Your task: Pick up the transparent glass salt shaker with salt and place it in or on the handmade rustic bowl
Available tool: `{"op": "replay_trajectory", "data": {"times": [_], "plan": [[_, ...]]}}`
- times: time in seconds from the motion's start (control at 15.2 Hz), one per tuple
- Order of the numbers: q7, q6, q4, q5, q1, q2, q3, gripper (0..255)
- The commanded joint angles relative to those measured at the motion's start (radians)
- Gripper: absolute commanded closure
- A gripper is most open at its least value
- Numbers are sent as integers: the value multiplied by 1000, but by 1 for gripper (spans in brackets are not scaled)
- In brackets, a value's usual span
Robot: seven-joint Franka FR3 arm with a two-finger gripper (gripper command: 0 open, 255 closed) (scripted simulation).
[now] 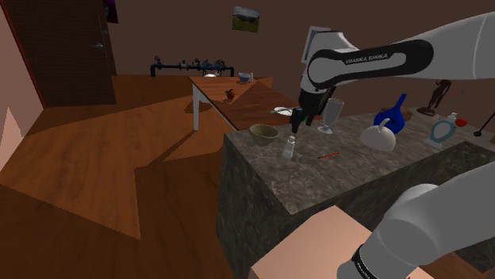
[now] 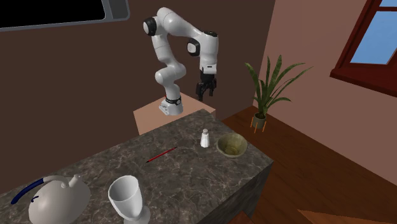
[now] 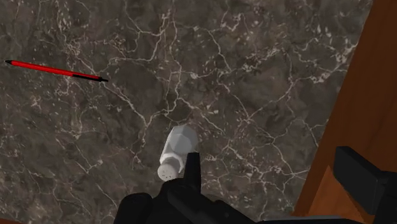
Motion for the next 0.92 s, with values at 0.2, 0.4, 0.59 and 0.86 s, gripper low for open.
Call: {"op": "replay_trajectory", "data": {"times": [0.2, 0.4, 0.59, 0.86], "plan": [[-46, 77, 77, -10, -23, 182, -49, 0], [-74, 115, 136, -7, -37, 295, -74, 0], [-104, 144, 204, 3, -52, 411, -96, 0], [-118, 181, 224, 10, -62, 474, -105, 0]]}}
